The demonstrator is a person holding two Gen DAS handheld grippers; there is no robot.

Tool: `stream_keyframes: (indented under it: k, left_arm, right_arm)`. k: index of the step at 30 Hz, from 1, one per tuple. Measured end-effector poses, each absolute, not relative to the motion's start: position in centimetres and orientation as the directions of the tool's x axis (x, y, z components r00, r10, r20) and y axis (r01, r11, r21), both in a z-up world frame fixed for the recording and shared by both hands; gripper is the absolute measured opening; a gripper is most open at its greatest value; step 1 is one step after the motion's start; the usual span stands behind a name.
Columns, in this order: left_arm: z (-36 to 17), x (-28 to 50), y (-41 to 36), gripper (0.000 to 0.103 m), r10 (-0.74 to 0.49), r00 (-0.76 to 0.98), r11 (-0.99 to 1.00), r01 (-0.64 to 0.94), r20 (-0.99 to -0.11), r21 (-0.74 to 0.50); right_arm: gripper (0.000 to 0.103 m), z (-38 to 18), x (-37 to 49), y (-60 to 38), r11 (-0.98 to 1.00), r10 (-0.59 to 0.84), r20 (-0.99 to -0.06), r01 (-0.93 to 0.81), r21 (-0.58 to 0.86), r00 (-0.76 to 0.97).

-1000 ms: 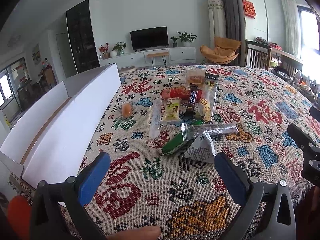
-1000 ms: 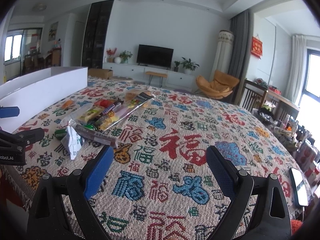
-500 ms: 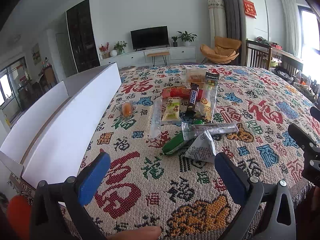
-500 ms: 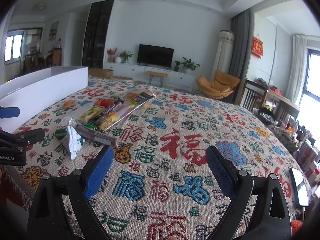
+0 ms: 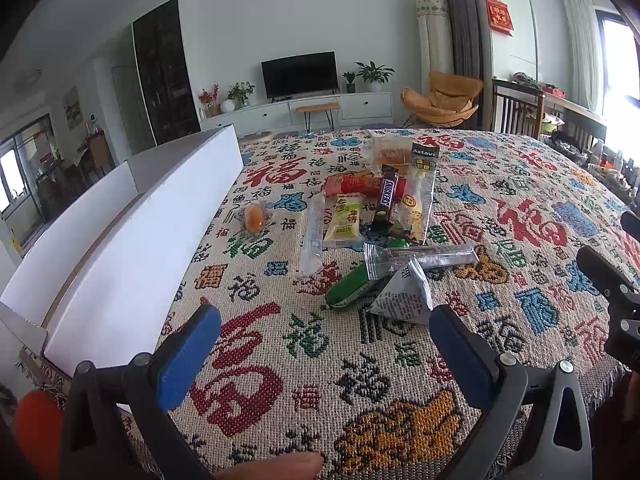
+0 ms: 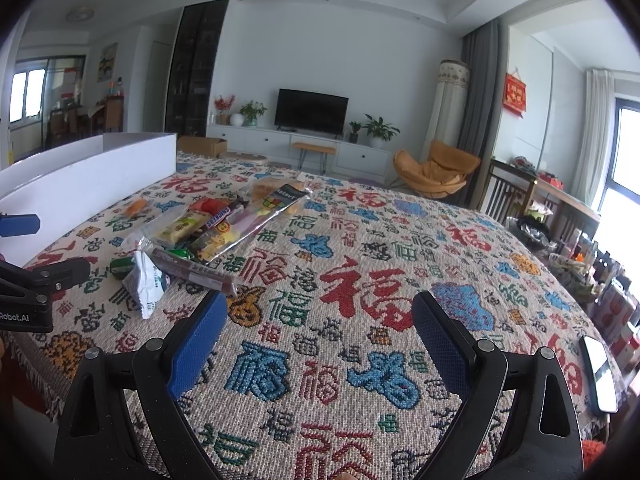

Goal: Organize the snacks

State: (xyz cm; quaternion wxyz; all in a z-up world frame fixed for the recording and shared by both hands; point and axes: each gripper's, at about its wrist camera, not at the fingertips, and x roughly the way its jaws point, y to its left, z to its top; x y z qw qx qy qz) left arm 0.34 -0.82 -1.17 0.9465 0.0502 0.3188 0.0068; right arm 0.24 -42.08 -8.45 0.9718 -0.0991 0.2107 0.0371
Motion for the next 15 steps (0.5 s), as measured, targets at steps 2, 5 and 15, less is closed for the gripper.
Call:
stream_keyframes:
  k: [2,5,15]
  left_arm:
    - [-1.18,0.34,-0.82,0.103,0.045,0.796,0.995,0.019,-0.604,0.1]
    - [-1.17,0.33,-0.8,0.103,0.045,0.797,0.995,0.02,-0.603,0.1]
    - [-1.23,0.33,-0.83,0.103,0.046,0.795,0.995,0.02,-0.605,0.102]
  right_arm:
    - [0.095,-8.48,0.26,-42.05,0.977,0.031,-0.417,-0.115,-0.178,0.909]
    - [0.095,-8.57,0.27,-41.95,0.977,0.033,-0.417,-0.118,-0.18,0.908]
    - [0.095,-8.55,0.18,-41.83,0.976,0.035,-0.418,-0.122,-0.181,0.908]
